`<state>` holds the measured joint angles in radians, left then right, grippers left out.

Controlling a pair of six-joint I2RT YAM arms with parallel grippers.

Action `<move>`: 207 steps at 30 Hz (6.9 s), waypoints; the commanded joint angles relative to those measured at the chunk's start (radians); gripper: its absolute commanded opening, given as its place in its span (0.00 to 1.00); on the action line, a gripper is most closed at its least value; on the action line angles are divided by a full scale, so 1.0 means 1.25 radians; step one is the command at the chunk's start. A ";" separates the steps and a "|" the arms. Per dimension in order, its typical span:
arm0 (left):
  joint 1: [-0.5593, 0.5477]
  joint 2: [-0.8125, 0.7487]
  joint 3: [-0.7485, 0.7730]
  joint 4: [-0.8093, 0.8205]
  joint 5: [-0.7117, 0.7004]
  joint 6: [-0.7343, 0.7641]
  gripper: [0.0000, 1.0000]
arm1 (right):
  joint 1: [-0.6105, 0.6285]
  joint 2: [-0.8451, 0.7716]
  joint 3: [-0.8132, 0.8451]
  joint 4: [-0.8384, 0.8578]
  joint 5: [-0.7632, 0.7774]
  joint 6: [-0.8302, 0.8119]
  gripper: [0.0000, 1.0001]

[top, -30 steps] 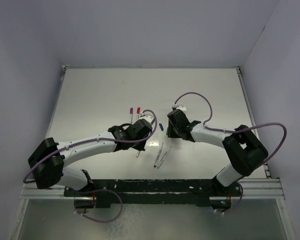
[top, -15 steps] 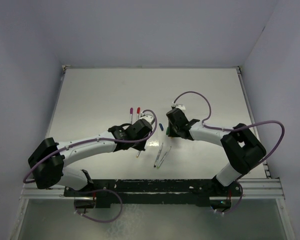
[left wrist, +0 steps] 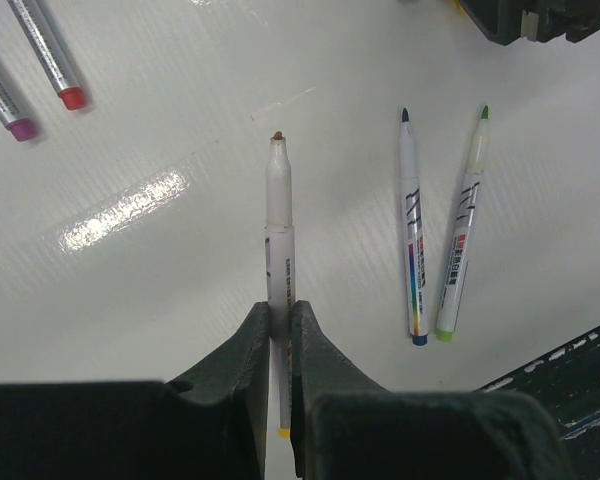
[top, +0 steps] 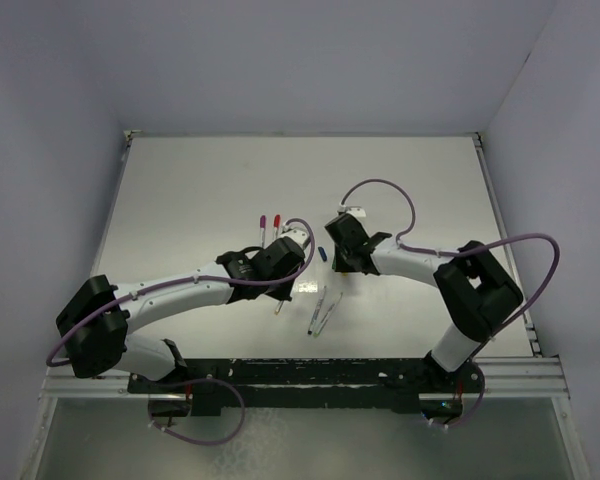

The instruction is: Insert the pens into the pen caps

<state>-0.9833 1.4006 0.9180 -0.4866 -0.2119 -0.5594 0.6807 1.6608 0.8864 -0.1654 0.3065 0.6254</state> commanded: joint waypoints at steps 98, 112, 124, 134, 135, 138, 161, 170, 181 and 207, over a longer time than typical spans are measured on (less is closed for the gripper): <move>-0.004 -0.128 -0.273 0.884 0.250 0.026 0.00 | 0.070 -0.692 -0.470 0.905 -0.032 0.012 0.00; -0.004 -0.124 -0.272 0.883 0.246 0.019 0.00 | 0.070 -0.682 -0.480 0.926 -0.037 0.014 0.00; -0.003 -0.125 -0.272 0.884 0.243 0.018 0.00 | 0.070 -0.665 -0.476 0.925 -0.038 0.019 0.00; -0.003 -0.117 -0.274 0.884 0.232 0.015 0.00 | 0.070 -0.677 -0.479 0.918 -0.044 0.031 0.00; -0.003 -0.116 -0.274 0.885 0.231 0.014 0.00 | 0.069 -0.678 -0.479 0.917 -0.046 0.032 0.00; -0.003 -0.117 -0.274 0.886 0.229 0.015 0.00 | 0.070 -0.677 -0.480 0.913 -0.052 0.039 0.00; -0.004 -0.131 -0.277 0.896 0.230 0.018 0.00 | 0.070 -0.650 -0.497 0.918 -0.073 0.053 0.00; -0.004 -0.140 -0.286 0.901 0.237 0.015 0.00 | 0.070 -0.635 -0.481 0.914 -0.073 0.024 0.00; -0.004 -0.133 -0.285 0.931 0.200 0.001 0.00 | 0.070 -0.613 -0.489 0.922 -0.099 0.041 0.00; 0.019 -0.191 -0.266 1.048 0.060 0.025 0.00 | 0.071 -0.492 -0.502 0.917 -0.226 0.103 0.00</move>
<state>-0.9886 1.2358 0.5251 0.6472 -0.0597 -0.5720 0.7582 1.0142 0.2508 1.1004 0.1276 0.7532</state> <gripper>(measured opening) 0.121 0.036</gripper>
